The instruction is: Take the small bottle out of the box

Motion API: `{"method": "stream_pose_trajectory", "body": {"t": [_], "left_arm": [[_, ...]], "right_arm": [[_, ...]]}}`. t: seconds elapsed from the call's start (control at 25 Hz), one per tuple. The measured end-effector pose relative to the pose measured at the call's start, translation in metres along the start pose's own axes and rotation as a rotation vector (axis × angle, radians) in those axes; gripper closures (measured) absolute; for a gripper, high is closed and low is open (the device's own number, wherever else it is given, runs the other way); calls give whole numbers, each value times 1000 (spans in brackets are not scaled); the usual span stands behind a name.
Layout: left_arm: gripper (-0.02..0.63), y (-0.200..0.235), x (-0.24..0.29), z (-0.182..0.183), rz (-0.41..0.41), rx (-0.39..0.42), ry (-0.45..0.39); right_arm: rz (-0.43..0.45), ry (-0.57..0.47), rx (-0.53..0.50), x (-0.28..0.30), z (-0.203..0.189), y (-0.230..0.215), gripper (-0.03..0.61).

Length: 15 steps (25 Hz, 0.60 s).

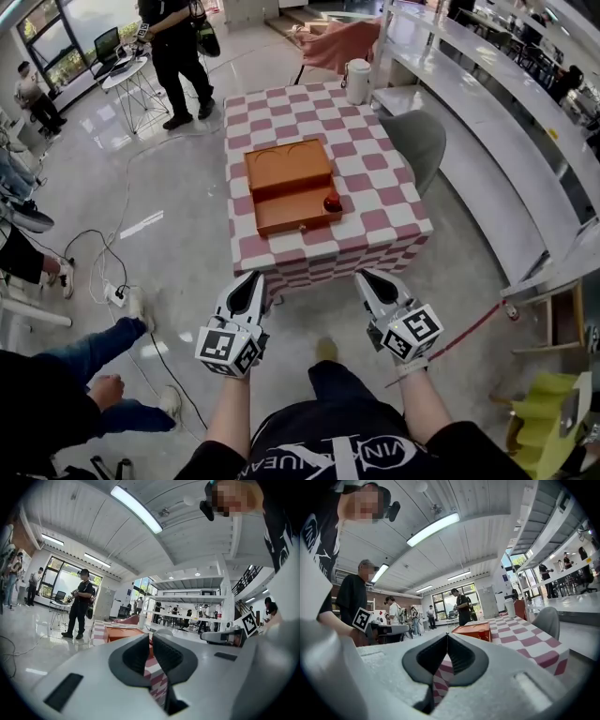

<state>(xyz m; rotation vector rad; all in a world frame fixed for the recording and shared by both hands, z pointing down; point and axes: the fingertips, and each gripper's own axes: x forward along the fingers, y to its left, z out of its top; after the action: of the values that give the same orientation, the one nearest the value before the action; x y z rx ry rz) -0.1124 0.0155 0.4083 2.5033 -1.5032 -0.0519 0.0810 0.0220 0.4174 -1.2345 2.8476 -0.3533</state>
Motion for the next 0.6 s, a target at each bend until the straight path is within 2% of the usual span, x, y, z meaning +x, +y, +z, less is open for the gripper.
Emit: {"method": "stream_pose_trajectory", "body": {"t": [0.6], "left_arm": [[587, 27, 97, -11, 47, -30, 11]], "right_arm": [[76, 64, -7, 69, 0, -79, 572]]}}
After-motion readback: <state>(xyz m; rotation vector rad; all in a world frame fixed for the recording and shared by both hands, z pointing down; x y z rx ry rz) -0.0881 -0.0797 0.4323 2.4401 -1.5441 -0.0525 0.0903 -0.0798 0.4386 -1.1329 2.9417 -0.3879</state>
